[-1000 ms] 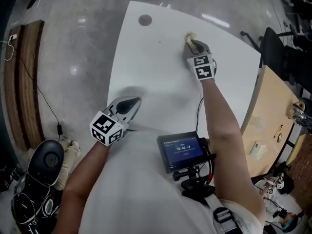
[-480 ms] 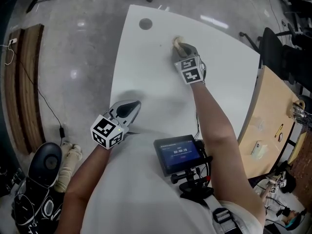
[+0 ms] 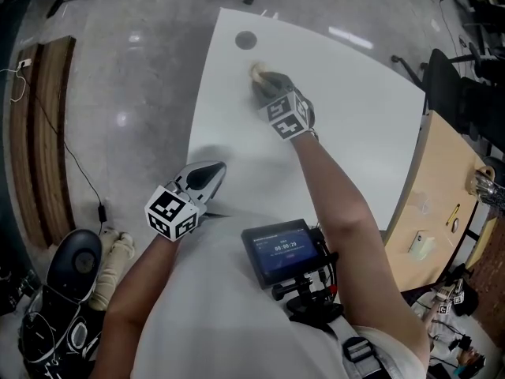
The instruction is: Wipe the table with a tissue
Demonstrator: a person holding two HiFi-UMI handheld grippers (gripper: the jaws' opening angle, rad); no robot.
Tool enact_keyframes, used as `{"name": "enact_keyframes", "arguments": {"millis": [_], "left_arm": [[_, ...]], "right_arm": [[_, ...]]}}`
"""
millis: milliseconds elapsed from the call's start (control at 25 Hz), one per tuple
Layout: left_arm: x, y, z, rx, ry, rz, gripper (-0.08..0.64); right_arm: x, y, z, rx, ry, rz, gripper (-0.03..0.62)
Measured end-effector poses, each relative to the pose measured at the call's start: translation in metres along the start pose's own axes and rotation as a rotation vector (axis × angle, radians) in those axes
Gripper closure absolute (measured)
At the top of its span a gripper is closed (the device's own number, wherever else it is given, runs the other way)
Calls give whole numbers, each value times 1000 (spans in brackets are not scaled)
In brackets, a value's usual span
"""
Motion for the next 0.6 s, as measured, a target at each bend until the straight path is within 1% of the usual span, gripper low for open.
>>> {"name": "enact_keyframes", "arguments": {"millis": [120, 200, 240, 280, 320, 400, 480, 520, 600], "left_arm": [[4, 0, -3, 1, 0, -5, 552], [6, 0, -5, -1, -1, -7, 552], [6, -1, -5, -3, -3, -6, 552], [5, -2, -4, -4, -5, -2, 552], [4, -4, -4, -6, -8, 4, 552], [4, -8, -6, -6, -13, 16, 552], [7, -10, -9, -2, -18, 25, 552], [9, -10, -11, 0, -21, 27, 552], [12, -8, -13, 6, -29, 28, 552]], "right_arm": [[-12, -14, -30, 72, -107, 17, 505], [-17, -21, -44, 142, -168, 6, 505], [-17, -23, -47, 168, -183, 0, 505], [-15, -25, -46, 172, -179, 6, 505], [-12, -26, -41, 148, -152, 25, 505], [-3, -24, -21, 42, -51, 70, 503], [7, -15, 1, -47, 39, 77, 504], [13, -8, 10, -61, 62, 64, 503], [24, 8, 25, -56, 90, 33, 503]]}}
Point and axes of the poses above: the fingertips, and each gripper's own axes: x backward along the fingers, z to its right, y out of its underside, the point moved 10 cm from there along x, backward along the fingers, and after that the axes turned 8 degrees about z, right-handed, at the moved point
